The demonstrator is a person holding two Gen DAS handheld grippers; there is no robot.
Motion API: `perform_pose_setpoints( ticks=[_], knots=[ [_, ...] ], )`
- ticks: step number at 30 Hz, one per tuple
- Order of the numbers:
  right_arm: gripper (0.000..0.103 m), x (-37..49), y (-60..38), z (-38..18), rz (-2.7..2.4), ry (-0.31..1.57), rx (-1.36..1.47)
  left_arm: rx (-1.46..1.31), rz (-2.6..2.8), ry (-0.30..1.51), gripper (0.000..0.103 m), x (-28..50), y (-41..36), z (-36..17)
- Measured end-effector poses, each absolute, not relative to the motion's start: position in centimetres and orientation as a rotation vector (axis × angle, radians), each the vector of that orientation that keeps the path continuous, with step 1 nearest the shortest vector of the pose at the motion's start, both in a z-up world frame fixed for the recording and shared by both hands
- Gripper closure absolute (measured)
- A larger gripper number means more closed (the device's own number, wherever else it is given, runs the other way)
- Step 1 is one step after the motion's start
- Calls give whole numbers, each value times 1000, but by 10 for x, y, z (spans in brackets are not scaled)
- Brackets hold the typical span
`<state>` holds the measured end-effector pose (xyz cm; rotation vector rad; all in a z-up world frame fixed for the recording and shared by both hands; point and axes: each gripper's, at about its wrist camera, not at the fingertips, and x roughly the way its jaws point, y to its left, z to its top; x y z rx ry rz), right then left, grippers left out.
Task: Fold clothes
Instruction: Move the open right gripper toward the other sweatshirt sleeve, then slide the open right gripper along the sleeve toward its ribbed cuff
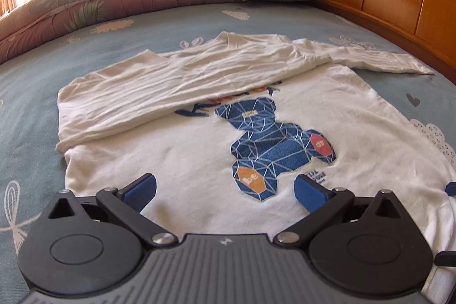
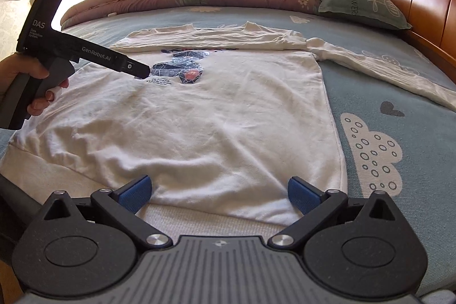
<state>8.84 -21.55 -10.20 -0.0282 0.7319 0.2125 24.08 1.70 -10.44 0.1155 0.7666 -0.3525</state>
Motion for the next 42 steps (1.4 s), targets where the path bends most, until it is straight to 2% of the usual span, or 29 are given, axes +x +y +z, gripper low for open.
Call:
perform_pose_setpoints(
  ticks=[4,11,16,22,25,26,33,37,42],
  knots=[
    [0,105,-219,-86,211,770,1,82,-349,756,1,240,25,-102],
    [0,197,-221,-40,252,623,-125,36,-278,749,1,252,43,-101],
    [0,306,-229,-37,273,630,-59,1,-237,763,1,264,60,-102],
    [0,402,-226,-67,319,663,52,3,-255,762,1,268,65,-106],
    [0,417,-228,-93,309,752,90,44,-253,760,1,267,61,-108],
    [0,409,-229,-97,316,721,78,52,-251,761,1,267,60,-108],
    [0,384,-224,-83,340,695,31,53,-249,760,1,267,61,-108],
    [0,410,-219,-73,358,649,55,61,-248,754,1,268,60,-109],
    [0,442,-232,-96,247,712,123,49,-255,756,1,269,62,-108]
  ],
)
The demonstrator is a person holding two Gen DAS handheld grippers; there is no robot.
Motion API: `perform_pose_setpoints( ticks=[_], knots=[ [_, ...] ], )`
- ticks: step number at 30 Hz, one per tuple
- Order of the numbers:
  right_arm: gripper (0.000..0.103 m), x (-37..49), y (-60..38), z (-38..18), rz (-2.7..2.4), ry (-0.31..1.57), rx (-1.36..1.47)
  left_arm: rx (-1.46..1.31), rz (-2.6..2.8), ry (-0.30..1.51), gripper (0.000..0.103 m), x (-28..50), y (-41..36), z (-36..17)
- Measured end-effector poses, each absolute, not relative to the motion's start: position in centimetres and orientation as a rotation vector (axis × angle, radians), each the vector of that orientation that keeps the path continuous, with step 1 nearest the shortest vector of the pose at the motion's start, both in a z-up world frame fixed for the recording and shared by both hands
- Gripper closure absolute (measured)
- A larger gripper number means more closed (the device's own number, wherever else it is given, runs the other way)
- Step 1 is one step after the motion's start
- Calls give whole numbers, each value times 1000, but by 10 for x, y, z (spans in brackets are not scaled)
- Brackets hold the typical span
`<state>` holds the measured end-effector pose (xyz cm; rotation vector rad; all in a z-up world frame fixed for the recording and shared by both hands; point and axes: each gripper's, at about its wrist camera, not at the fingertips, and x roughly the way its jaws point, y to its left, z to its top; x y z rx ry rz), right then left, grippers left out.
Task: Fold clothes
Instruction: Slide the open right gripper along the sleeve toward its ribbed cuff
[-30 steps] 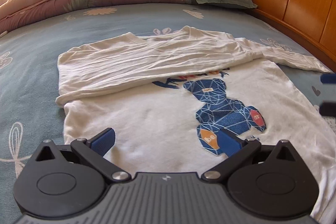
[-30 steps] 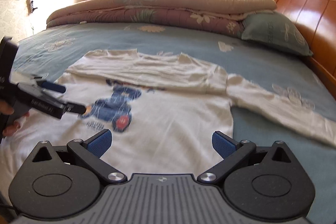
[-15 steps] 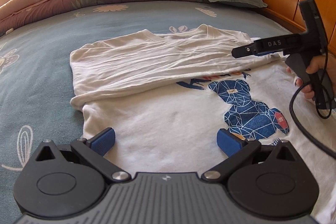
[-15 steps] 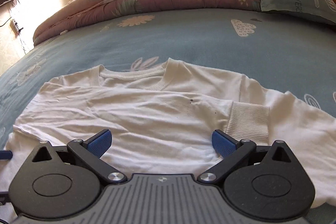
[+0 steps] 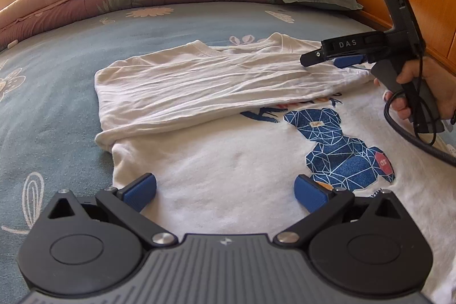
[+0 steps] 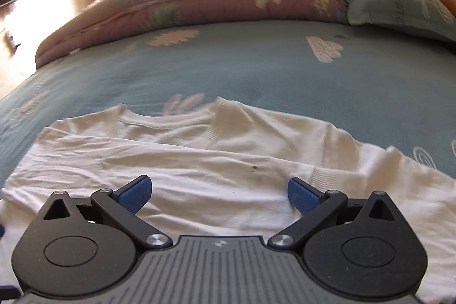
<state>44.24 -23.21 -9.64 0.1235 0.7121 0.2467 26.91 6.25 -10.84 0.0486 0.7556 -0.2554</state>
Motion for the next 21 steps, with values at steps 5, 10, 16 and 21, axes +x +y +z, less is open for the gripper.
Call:
perform_pose_setpoints(
  ticks=[5,10,16,21],
  knots=[
    [0,405,-241,-69,267,675,119,36,-248,756,1,267,63,-106],
    [0,349,-278,-49,233,655,117,-54,-341,684,1,255,62,-88],
    [0,287,-354,-63,45,665,236,29,-430,701,1,248,36,-98],
    [0,258,-405,-80,-88,625,326,120,-449,697,1,242,21,-109]
  ],
)
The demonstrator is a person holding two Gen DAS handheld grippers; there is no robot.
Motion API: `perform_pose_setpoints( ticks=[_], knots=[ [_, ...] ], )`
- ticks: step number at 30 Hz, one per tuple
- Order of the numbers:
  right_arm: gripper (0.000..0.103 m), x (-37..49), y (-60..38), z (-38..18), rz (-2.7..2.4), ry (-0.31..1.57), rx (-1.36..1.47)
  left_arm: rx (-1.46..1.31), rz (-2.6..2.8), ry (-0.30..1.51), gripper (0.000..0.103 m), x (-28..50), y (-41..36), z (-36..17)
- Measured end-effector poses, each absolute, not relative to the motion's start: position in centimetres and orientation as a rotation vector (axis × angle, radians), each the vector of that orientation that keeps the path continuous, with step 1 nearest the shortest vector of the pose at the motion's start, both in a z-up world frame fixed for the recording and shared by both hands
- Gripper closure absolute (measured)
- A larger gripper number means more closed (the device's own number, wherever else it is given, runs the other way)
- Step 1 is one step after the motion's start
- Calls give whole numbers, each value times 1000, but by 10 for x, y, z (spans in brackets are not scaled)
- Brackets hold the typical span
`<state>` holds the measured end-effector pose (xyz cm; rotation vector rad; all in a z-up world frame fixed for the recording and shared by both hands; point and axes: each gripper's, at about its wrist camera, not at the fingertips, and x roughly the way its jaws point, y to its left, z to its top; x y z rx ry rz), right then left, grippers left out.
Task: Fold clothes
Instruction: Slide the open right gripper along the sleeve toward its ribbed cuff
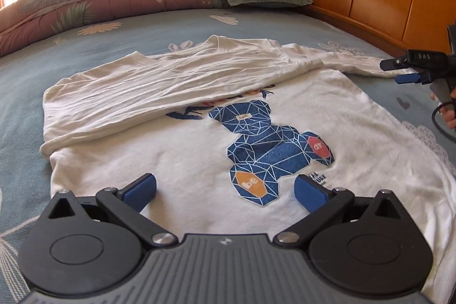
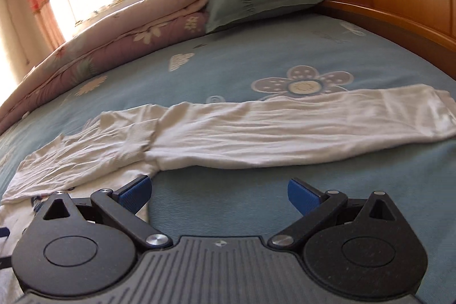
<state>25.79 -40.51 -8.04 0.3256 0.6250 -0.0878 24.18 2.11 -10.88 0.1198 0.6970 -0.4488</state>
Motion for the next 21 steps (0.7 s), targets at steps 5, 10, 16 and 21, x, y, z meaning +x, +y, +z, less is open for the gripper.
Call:
perform_pose_setpoints(
  ticks=[5,10,16,21],
  knots=[
    [0,243,-441,-91,-210,554,368,112,-515,681,1,237,18,-106],
    [0,241,-475,-103,-281,531,417,97,-598,660,1,229,13,-101],
    [0,251,-496,-106,-245,506,443,140,-633,668,1,226,4,-107],
    [0,260,-509,-109,-230,477,487,146,-657,665,1,223,1,-110]
  ],
)
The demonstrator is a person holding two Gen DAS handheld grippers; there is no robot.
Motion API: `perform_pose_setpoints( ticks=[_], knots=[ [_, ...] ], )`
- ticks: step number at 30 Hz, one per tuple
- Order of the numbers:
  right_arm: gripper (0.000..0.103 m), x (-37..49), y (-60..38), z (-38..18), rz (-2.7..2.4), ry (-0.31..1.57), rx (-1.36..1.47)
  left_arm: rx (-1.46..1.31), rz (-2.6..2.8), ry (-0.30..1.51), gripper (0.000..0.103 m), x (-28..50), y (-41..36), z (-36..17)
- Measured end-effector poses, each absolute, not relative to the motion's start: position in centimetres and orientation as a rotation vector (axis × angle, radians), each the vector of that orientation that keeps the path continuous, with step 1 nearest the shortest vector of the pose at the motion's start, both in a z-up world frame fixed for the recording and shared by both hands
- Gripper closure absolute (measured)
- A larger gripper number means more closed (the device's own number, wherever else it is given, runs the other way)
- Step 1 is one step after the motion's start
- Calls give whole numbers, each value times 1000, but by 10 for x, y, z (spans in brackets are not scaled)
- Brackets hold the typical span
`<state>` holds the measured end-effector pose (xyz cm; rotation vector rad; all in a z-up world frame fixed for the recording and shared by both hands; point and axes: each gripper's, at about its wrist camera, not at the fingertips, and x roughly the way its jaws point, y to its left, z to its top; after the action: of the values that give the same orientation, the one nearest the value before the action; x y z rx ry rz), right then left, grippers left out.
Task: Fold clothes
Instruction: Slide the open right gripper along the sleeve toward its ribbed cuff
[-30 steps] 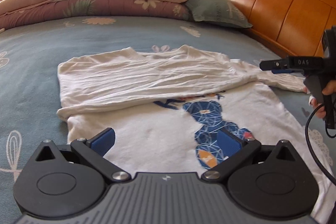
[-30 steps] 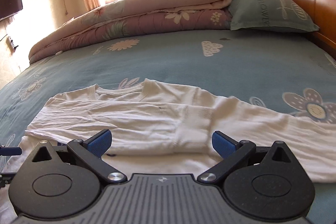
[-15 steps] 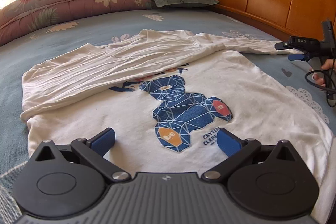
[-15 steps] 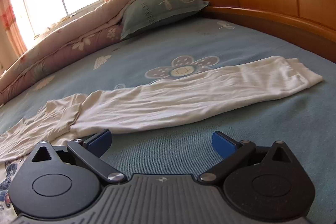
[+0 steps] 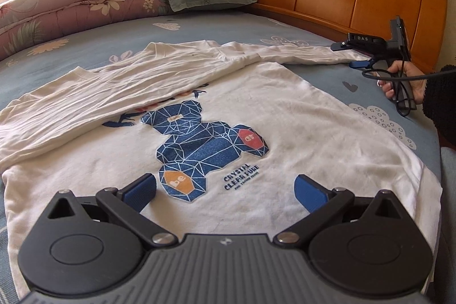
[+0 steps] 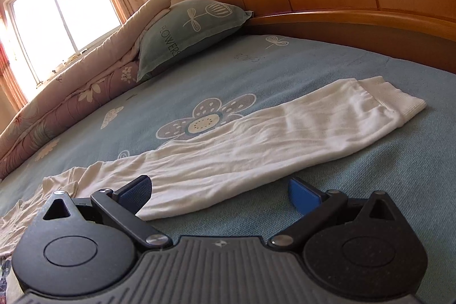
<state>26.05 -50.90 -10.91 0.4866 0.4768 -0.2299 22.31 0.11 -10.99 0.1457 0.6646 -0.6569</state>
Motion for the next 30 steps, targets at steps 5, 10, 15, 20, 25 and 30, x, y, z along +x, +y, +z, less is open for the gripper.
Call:
perform_pose_setpoints(
  ticks=[5,10,15,20,25,30],
  knots=[
    [0,268,-520,-113,-228,447,541,131,-660,666,1,224,3,-111],
    [0,277,-529,-114,-246,419,581,119,-660,667,1,225,4,-111],
    [0,281,-526,-114,-281,414,587,124,-659,666,1,225,3,-112],
    [0,292,-540,-117,-276,382,619,121,-659,664,1,225,3,-112],
    [0,299,-551,-121,-287,331,667,114,-663,665,1,226,4,-112],
    [0,301,-558,-122,-266,307,691,116,-665,665,1,227,4,-113]
  ],
)
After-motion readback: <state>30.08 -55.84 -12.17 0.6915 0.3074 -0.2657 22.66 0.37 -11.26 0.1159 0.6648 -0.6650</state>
